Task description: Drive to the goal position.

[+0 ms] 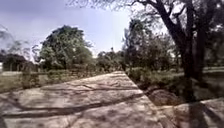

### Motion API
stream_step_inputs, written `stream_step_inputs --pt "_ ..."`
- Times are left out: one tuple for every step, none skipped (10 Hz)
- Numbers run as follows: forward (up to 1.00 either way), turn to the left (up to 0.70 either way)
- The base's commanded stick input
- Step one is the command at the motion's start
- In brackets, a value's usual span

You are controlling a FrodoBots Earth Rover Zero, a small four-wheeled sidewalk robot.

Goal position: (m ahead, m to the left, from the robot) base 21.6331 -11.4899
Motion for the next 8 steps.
stream_step_inputs --pt "0.5 0.0" --pt "0.5 0.0" --pt "0.5 0.0" --pt "0.5 0.0" --pt "0.5 0.0" --pt "0.5 0.0" --pt "0.5 0.0" --pt "0.5 0.0"
